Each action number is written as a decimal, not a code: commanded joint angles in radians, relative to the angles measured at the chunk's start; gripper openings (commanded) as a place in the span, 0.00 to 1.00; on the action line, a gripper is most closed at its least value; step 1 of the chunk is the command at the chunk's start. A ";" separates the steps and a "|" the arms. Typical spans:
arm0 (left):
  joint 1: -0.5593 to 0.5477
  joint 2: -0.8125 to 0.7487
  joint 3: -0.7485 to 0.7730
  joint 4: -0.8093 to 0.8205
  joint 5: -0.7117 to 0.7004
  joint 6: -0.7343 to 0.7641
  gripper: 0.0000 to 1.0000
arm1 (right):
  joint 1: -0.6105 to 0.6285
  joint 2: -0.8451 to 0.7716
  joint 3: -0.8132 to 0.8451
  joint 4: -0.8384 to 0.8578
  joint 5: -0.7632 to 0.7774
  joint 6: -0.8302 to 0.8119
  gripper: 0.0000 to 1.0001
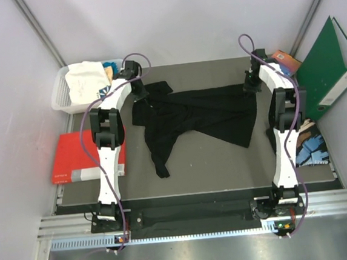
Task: Fold and stack the t-shirts
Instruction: Flatten the tshirt out
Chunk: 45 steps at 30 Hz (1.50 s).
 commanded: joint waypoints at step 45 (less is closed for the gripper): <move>-0.117 -1.015 -1.090 0.037 0.191 -0.051 0.99 | -0.094 -0.762 -0.896 0.176 -0.174 0.023 0.59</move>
